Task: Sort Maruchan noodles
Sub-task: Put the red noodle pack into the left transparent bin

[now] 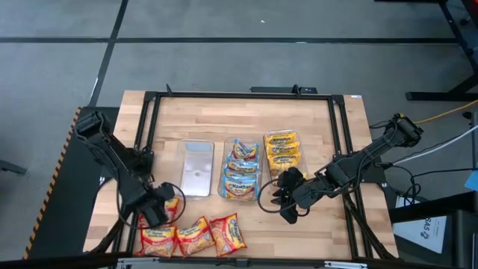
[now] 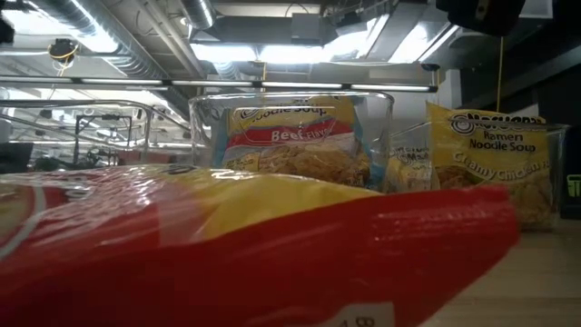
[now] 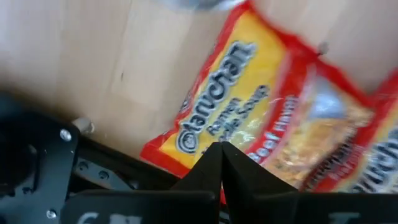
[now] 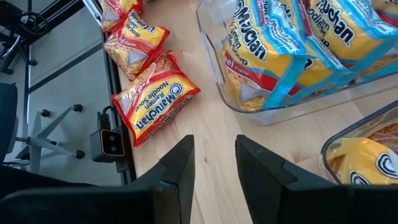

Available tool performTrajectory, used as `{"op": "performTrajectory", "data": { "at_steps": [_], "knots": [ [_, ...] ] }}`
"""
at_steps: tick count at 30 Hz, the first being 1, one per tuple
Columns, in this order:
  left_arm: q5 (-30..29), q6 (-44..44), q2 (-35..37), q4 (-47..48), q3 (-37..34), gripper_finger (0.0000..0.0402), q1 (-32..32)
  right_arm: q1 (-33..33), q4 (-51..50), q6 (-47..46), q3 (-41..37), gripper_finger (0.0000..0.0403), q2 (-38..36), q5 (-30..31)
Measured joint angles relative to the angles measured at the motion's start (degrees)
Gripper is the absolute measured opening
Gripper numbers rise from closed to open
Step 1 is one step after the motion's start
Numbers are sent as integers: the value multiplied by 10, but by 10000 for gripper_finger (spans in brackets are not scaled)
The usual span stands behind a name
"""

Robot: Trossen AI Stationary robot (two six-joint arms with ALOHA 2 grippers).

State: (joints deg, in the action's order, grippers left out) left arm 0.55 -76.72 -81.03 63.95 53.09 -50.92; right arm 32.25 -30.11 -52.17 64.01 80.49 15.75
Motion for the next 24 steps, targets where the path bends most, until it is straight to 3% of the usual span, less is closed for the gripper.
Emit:
{"op": "performTrajectory", "data": {
  "at_steps": [5,12,24],
  "knots": [
    [-54,23,0,8,13,1,-8,0,0,1,0,115,0,0],
    [-69,91,0,-25,-3,39,-7,0,0,1,0,115,0,-9],
    [-59,99,0,-88,-55,99,-8,0,0,0,0,115,0,-11]
  ]
}}
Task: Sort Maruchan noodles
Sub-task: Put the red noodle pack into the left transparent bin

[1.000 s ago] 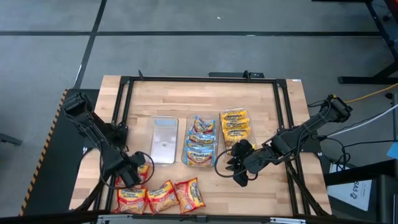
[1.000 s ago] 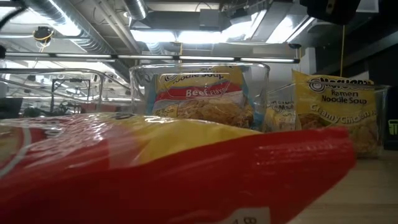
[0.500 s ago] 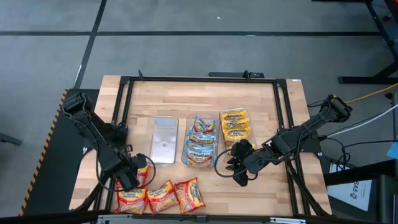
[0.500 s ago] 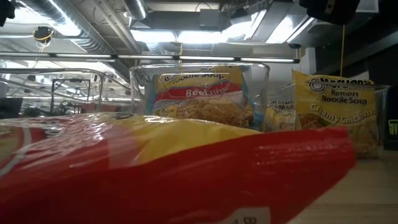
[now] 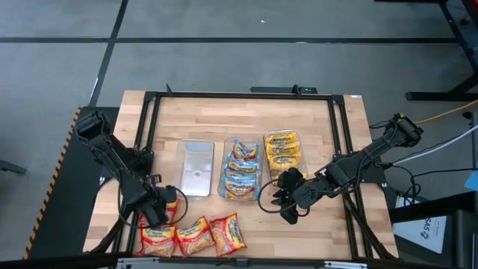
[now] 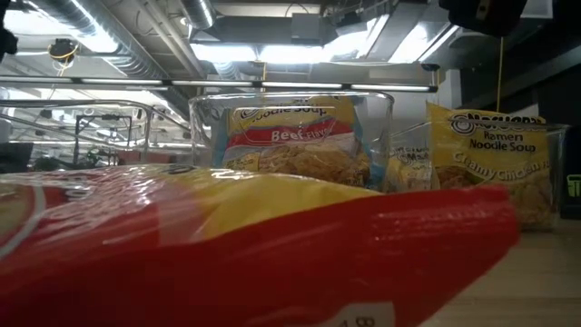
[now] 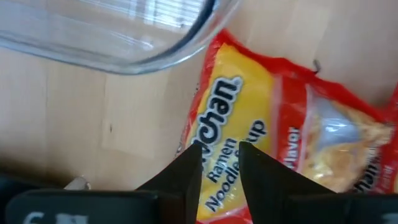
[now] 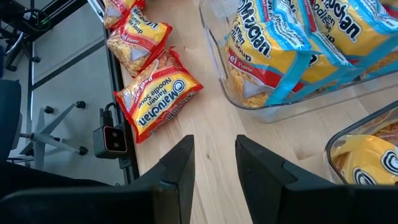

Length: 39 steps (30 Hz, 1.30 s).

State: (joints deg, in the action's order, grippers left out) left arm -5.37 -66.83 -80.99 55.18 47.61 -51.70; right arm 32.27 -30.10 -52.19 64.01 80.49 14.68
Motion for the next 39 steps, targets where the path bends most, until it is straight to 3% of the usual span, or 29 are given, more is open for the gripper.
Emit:
{"op": "performTrajectory", "data": {
  "at_steps": [10,21,32,36,39],
  "knots": [
    [6,-5,0,-37,-58,113,1,0,0,0,0,115,0,0],
    [20,-48,1,-42,-75,114,7,0,0,0,0,115,0,0],
    [5,3,0,-84,-76,113,7,0,0,0,0,115,0,0],
    [7,-5,0,-89,-76,85,7,0,0,0,0,115,0,0],
    [8,-6,0,-89,-76,35,7,0,0,2,0,115,0,0]
  ]
}}
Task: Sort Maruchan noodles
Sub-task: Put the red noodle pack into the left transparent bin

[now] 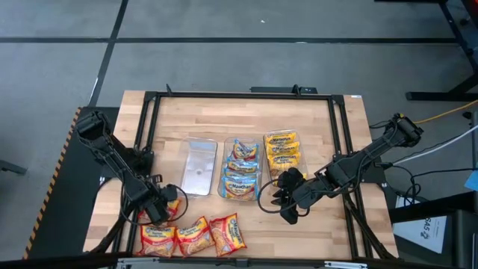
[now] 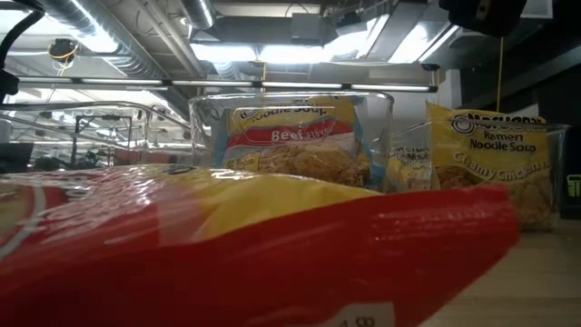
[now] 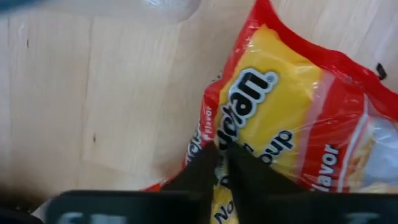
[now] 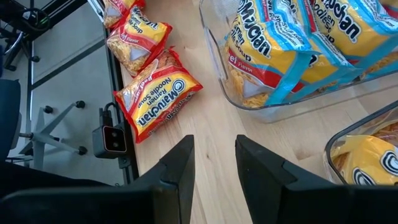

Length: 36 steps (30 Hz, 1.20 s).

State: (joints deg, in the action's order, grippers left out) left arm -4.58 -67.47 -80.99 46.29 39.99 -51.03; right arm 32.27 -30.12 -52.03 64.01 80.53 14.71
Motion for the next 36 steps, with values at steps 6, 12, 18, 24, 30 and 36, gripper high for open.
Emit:
{"op": "performTrajectory", "data": {
  "at_steps": [6,12,18,24,30,36],
  "knots": [
    [14,-15,0,11,8,1,0,0,-1,0,0,115,0,0],
    [15,-14,0,91,67,1,0,0,-19,1,0,115,0,8],
    [18,-14,0,169,134,0,-3,0,-30,1,0,115,9,13],
    [19,-15,0,266,213,0,-5,0,-33,1,-1,115,30,6],
    [22,-15,0,356,296,0,-5,0,-31,0,-1,115,49,-21],
    [20,-14,0,439,386,0,-1,0,-31,-1,-1,115,49,-37]
  ]
}}
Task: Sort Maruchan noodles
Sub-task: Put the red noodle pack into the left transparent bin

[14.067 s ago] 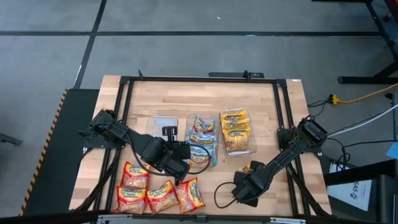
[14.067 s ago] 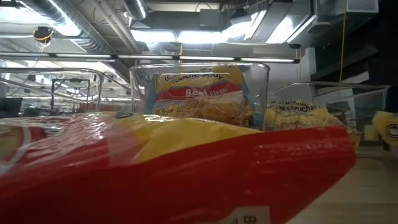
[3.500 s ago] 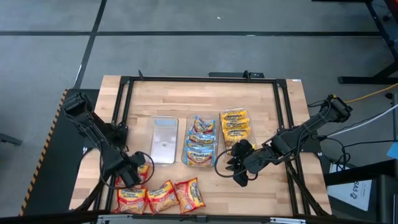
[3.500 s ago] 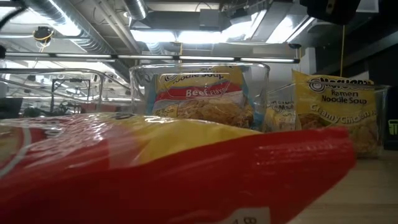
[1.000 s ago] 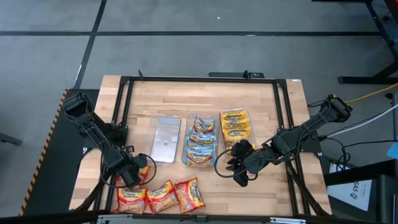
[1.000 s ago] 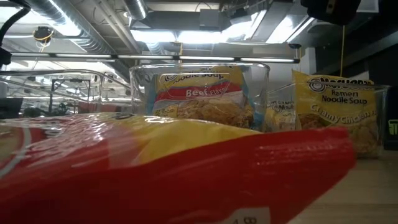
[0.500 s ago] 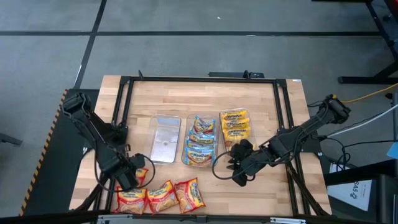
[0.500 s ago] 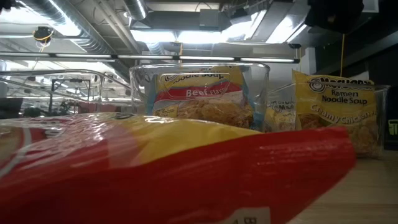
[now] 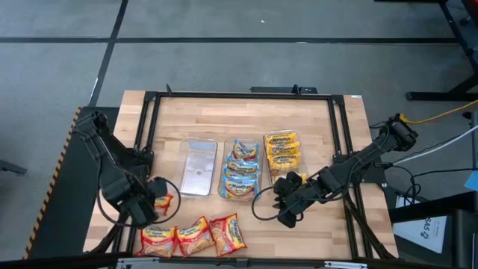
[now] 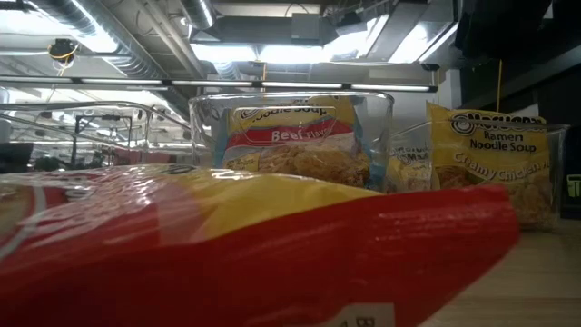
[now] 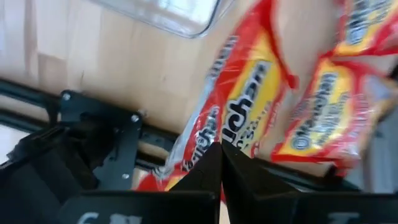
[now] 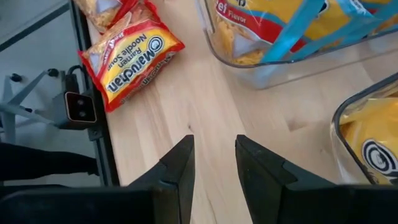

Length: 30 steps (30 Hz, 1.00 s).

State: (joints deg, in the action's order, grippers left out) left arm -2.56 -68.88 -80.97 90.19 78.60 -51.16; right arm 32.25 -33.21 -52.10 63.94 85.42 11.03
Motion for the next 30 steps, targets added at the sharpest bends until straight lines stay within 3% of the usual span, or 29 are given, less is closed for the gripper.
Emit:
{"op": "performTrajectory", "data": {
  "at_steps": [5,15,25,30],
  "knots": [
    [-45,19,0,-2,38,0,19,0,5,-1,0,115,-1,-1],
    [-124,102,0,-2,41,0,108,0,35,-1,0,115,-1,-19],
    [-133,197,0,-2,41,0,182,0,35,-1,0,115,-1,-27],
    [-162,200,0,-2,41,0,211,0,35,-1,0,115,-1,-27]
  ]
}}
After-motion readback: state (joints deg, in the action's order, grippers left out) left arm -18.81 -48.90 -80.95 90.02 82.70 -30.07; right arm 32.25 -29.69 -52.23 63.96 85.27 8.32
